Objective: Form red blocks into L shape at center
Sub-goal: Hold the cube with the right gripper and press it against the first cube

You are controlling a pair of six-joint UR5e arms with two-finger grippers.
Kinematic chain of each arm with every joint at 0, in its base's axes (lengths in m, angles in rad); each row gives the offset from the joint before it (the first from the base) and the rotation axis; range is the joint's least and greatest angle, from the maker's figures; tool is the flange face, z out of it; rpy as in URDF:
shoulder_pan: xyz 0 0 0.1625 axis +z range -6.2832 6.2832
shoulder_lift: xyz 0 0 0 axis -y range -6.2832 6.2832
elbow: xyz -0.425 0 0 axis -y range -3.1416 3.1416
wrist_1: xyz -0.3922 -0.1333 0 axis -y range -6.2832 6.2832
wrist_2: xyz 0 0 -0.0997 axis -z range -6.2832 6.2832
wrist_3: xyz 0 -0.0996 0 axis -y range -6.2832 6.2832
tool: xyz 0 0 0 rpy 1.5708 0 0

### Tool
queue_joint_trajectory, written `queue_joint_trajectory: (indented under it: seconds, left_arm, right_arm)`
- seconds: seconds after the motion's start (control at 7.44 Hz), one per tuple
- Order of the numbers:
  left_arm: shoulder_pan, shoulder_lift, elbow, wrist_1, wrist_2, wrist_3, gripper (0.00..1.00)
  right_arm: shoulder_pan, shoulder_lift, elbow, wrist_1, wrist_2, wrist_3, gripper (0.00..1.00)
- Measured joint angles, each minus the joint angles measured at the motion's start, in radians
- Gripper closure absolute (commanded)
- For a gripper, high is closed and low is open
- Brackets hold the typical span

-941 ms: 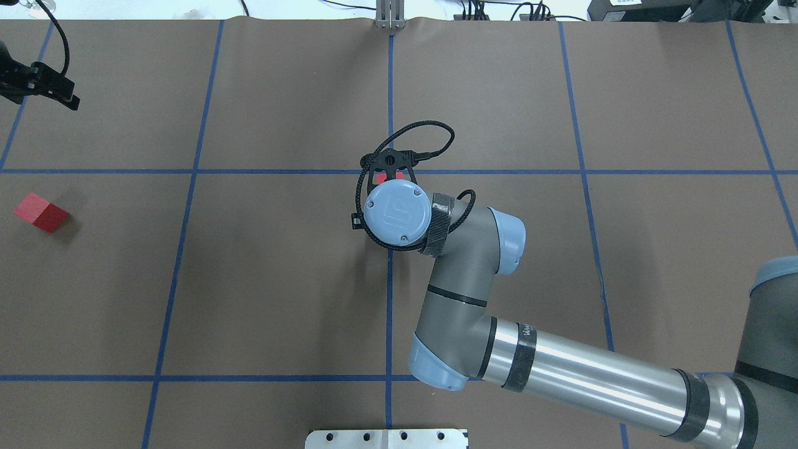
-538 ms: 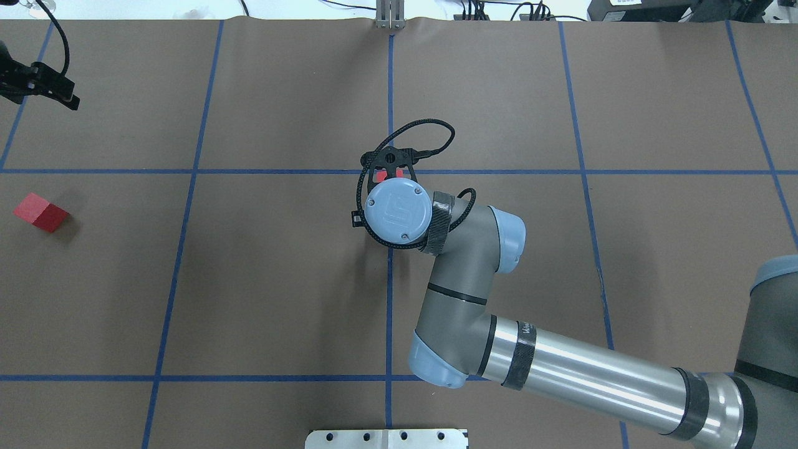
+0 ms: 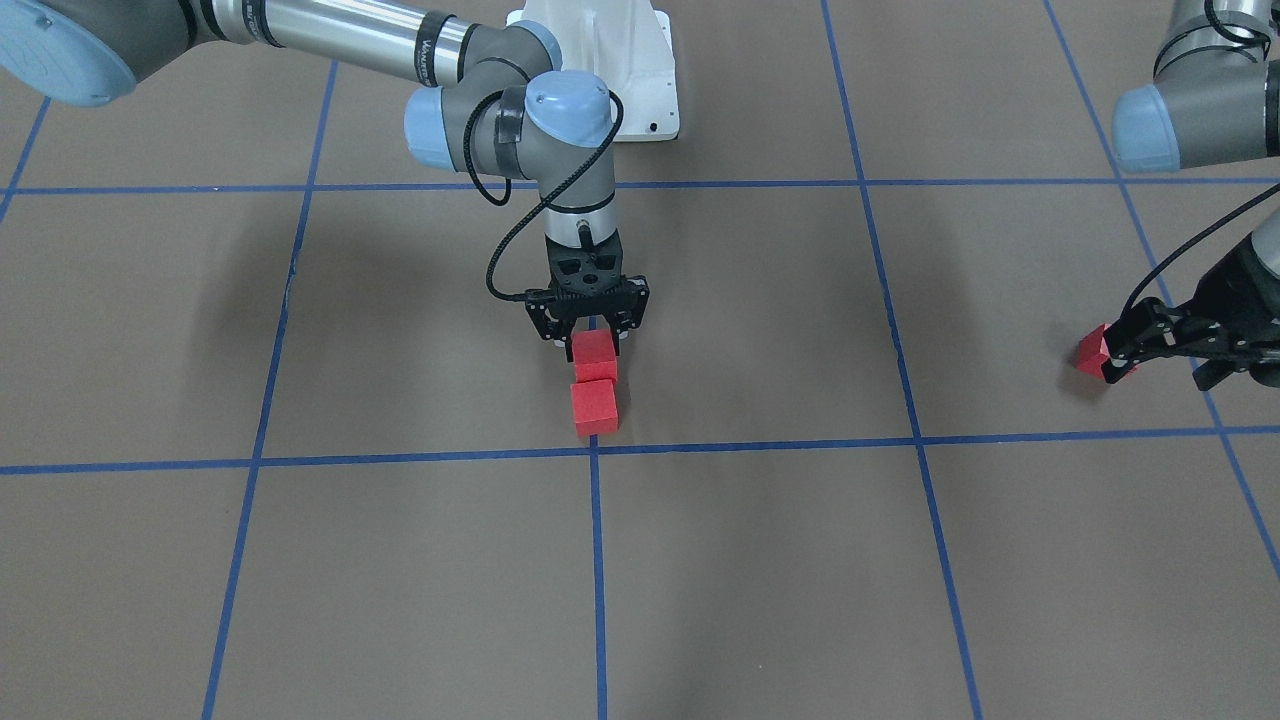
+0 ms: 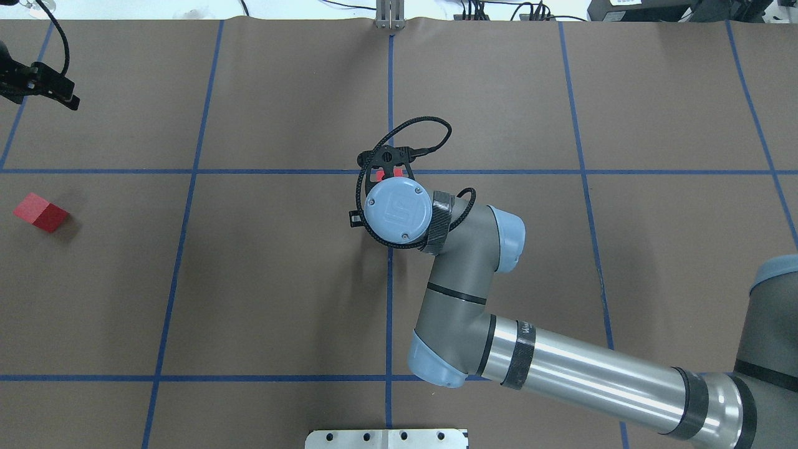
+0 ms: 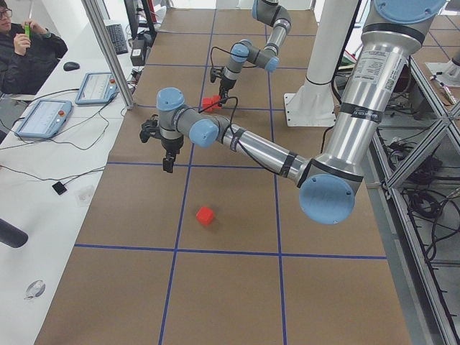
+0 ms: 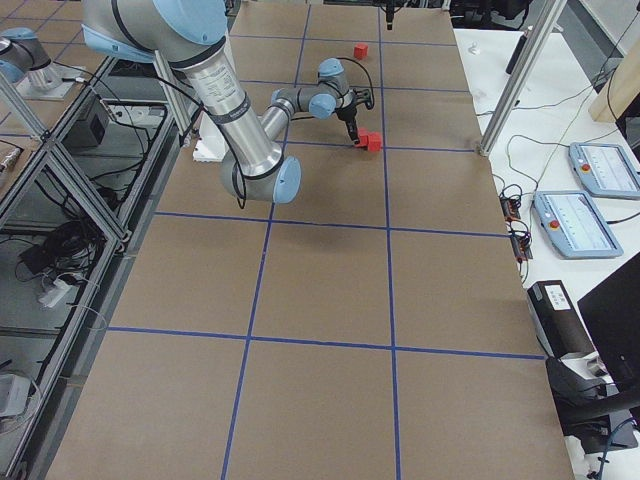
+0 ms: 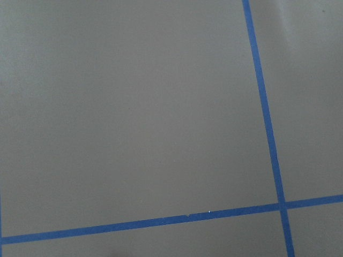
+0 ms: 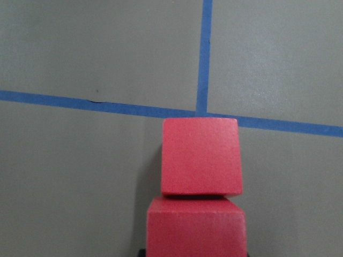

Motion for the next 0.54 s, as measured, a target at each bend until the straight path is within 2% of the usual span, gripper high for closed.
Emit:
queue_joint_trajectory:
  seconds: [0.27, 0.54]
  left_arm:
    - [0.0, 0.0, 0.0, 0.0, 0.0, 0.001, 0.01]
    - [0.0, 0.0, 0.0, 0.0, 0.0, 0.002, 0.01]
  right_arm:
    - [0.004, -0.001, 0.0, 0.007, 0.0, -0.01, 0.99]
    - [0.01, -0.003, 0.0, 0.008, 0.0, -0.03, 0.76]
